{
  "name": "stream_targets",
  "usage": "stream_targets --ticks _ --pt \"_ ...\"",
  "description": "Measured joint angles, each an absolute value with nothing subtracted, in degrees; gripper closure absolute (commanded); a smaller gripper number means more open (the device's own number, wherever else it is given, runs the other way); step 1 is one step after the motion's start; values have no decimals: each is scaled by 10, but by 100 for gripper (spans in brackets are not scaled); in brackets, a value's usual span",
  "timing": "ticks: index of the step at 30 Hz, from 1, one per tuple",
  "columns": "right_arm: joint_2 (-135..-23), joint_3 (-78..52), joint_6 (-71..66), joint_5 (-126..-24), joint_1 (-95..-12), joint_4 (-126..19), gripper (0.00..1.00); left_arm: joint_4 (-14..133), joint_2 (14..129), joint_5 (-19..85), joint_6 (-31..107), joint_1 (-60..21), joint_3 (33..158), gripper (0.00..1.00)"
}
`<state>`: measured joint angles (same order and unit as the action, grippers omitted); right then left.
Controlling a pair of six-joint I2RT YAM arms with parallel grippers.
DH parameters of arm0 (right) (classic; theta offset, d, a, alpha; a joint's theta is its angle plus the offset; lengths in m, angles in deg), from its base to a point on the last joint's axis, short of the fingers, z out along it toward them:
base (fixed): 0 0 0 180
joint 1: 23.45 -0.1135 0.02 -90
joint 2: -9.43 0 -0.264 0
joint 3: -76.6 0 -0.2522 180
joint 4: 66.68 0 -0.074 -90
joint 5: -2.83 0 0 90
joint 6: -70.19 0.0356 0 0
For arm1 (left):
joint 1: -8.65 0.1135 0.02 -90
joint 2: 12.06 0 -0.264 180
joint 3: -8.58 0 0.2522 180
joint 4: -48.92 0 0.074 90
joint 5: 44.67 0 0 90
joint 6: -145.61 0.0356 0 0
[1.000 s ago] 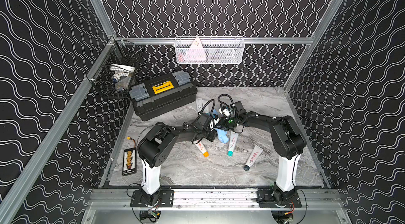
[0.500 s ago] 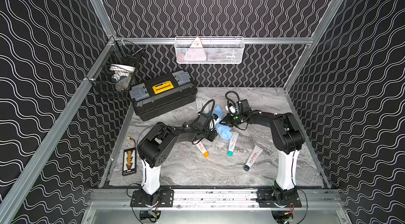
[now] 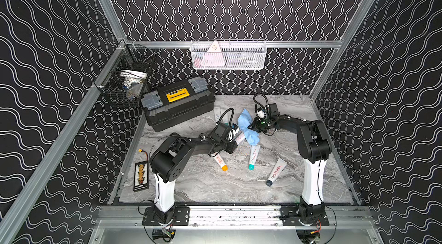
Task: Wipe the surface of the toothpaste tube
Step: Wipe the dirt from the toothpaste tube.
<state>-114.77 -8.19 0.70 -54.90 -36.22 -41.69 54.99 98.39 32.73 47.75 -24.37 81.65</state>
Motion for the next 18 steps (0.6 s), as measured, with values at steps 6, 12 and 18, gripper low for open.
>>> stream_targets --ticks 6,12,18 --pt "-1142 -87 5 -558 -366 -417 100 550 985 331 476 -244 817 82" --pt "-1126 -106 1 -584 -387 -427 100 554 988 331 474 -244 820 82" --pt "-1102 -137 1 -592 -410 -444 100 561 990 331 471 -244 825 82"
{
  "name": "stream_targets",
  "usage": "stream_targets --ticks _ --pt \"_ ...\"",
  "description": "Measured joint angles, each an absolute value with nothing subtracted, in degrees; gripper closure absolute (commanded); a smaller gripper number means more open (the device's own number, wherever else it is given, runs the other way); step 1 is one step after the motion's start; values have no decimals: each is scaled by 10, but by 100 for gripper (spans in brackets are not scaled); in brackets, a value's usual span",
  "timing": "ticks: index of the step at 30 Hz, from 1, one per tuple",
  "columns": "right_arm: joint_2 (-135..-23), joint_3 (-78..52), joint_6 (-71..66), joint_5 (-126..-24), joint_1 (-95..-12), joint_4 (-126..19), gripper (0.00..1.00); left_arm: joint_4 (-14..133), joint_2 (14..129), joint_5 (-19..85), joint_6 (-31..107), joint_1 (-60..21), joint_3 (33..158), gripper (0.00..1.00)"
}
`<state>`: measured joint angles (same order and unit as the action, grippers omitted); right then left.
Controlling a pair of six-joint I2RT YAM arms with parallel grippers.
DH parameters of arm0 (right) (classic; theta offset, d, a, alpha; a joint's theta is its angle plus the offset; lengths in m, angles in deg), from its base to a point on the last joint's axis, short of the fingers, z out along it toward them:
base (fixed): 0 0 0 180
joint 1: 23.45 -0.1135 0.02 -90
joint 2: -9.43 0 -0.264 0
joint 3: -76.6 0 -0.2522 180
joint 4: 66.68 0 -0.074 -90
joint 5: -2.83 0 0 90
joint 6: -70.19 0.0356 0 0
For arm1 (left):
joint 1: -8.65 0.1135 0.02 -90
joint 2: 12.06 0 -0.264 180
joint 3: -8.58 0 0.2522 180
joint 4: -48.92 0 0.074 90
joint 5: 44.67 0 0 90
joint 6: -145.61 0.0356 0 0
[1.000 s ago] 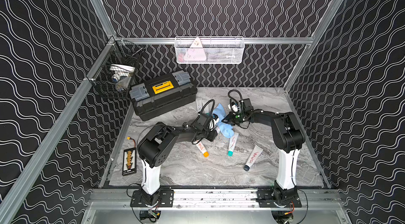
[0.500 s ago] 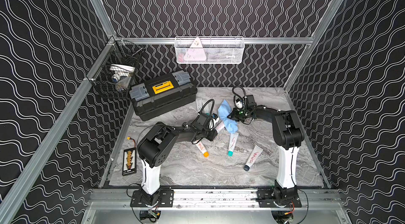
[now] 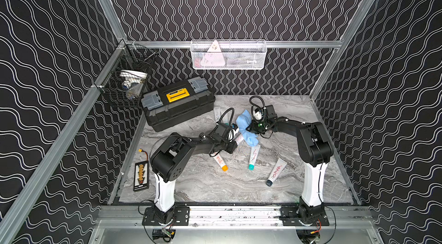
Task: Wipe the surface of the toothpaste tube
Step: Wipe the dirt from the toothpaste tube.
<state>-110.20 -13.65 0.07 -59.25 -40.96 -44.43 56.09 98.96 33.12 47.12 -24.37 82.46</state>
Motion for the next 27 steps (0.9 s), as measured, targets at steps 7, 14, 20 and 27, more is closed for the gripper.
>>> stream_targets --ticks 7,14,20,27 --pt "-1077 -177 2 -562 -446 -469 100 562 990 331 469 -243 826 82" --pt "-1049 -216 22 -530 -480 -493 100 561 991 331 466 -243 826 83" --pt "-1039 -229 32 -519 -487 -502 100 560 991 330 465 -243 826 83" --pt "-1046 -226 33 -510 -478 -502 100 558 991 329 465 -243 826 82"
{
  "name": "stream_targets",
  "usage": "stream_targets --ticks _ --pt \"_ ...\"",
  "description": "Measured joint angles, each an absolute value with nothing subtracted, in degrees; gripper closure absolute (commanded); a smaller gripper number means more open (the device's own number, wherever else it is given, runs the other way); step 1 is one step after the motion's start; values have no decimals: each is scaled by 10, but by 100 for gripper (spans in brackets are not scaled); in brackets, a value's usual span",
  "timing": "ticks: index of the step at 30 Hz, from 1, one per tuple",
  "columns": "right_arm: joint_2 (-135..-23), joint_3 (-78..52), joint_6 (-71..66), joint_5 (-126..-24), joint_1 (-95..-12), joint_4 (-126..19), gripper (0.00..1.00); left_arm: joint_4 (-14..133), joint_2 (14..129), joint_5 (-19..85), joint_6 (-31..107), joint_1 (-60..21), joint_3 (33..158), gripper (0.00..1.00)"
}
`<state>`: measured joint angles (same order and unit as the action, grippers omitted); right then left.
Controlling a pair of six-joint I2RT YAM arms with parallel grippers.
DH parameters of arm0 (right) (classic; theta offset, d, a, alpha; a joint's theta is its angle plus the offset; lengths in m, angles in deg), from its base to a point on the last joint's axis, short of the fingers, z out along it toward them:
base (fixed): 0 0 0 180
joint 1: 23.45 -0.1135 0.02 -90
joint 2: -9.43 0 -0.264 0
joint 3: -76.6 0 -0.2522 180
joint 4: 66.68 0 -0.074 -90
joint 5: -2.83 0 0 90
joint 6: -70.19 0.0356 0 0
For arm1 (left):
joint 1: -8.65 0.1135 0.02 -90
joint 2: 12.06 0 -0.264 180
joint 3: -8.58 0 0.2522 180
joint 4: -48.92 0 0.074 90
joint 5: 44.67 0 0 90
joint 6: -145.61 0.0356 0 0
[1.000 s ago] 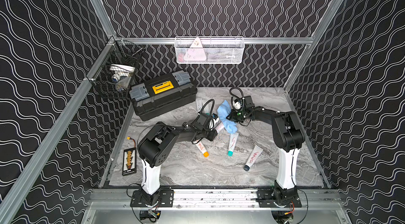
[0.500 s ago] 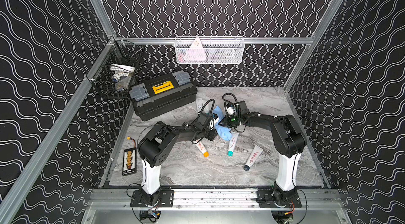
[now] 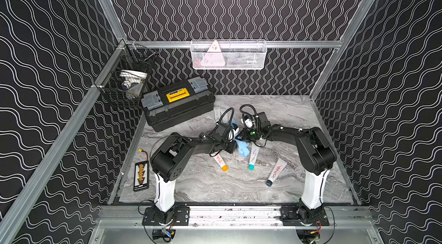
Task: Wipe the surface of the toothpaste tube
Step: Wipe the dirt from the toothpaste tube.
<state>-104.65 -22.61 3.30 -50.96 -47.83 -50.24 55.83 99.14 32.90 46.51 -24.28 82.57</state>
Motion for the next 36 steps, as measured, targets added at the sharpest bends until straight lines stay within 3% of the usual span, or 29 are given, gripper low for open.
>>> stream_targets --ticks 13,24,36 --pt "-1120 -174 52 -442 -402 -509 100 541 991 328 465 -242 819 82" --pt "-1147 -117 43 -513 -359 -476 100 540 991 327 465 -242 819 83" --pt "-1132 -100 20 -592 -372 -422 100 537 994 320 465 -242 819 84"
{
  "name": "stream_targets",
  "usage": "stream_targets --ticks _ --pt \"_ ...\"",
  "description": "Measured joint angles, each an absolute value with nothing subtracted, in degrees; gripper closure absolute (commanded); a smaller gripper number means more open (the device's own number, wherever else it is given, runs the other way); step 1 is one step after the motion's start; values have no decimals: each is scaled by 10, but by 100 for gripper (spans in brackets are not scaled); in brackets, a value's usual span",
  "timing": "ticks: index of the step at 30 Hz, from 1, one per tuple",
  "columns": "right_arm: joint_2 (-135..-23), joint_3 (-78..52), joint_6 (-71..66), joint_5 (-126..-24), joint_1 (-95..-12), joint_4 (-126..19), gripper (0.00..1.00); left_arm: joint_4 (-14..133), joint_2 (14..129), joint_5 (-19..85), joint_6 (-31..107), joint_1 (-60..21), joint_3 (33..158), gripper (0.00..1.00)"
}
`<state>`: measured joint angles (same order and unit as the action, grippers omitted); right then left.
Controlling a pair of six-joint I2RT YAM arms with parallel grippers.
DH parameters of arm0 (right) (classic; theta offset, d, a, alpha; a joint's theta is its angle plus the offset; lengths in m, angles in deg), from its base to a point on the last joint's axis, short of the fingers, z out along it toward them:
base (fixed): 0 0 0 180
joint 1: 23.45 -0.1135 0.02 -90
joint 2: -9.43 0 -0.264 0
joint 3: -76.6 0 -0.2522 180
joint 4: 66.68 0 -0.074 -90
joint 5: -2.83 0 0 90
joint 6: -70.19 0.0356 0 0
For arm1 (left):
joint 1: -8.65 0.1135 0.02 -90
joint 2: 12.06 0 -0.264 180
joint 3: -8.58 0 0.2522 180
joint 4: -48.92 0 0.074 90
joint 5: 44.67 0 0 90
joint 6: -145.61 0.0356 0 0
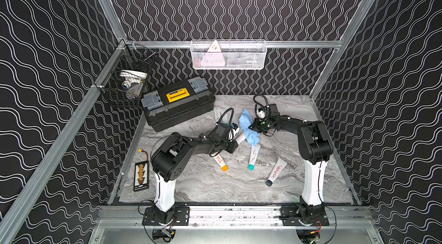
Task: Wipe the surface of the toothpaste tube
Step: Wipe the dirt from the toothpaste tube.
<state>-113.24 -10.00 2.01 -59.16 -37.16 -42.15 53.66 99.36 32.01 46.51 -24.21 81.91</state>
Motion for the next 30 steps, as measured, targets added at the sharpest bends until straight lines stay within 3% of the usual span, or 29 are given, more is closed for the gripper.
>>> stream_targets --ticks 9,30 --pt "-1107 -129 12 -629 -401 -439 100 537 995 319 465 -242 820 84" --pt "-982 -285 63 -607 -512 -526 100 538 995 319 465 -242 820 84"
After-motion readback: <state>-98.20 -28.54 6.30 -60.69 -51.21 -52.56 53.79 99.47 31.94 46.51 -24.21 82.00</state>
